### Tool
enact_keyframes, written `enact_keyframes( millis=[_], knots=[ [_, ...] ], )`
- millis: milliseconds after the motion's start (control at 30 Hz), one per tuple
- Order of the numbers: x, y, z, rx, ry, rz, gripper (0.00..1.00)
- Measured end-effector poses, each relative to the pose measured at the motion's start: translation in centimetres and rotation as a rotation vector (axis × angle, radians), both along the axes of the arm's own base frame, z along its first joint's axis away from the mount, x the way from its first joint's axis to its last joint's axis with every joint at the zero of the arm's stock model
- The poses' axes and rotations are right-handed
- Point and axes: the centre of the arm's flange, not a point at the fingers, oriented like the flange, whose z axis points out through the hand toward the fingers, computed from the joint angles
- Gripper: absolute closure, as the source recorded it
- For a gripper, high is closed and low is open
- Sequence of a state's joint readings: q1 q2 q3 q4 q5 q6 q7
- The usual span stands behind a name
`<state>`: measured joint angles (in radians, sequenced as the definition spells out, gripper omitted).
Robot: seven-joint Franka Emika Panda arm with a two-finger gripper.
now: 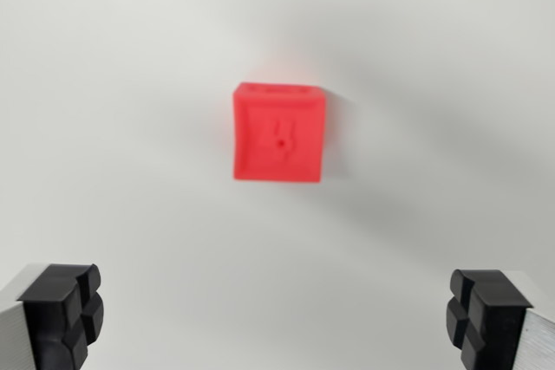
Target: Destack cube
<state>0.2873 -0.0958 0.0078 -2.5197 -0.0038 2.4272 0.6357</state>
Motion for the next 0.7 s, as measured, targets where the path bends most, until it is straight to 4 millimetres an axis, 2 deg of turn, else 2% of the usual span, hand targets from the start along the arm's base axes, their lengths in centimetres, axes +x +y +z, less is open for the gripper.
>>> enact_keyframes(
  millis=[433,700],
  knots=[
    [0.0,0.0,4.9,-0.001,-0.001,0.001,0.00],
    [0.1,0.0,7.3,-0.001,0.000,0.001,0.00]
  ],
)
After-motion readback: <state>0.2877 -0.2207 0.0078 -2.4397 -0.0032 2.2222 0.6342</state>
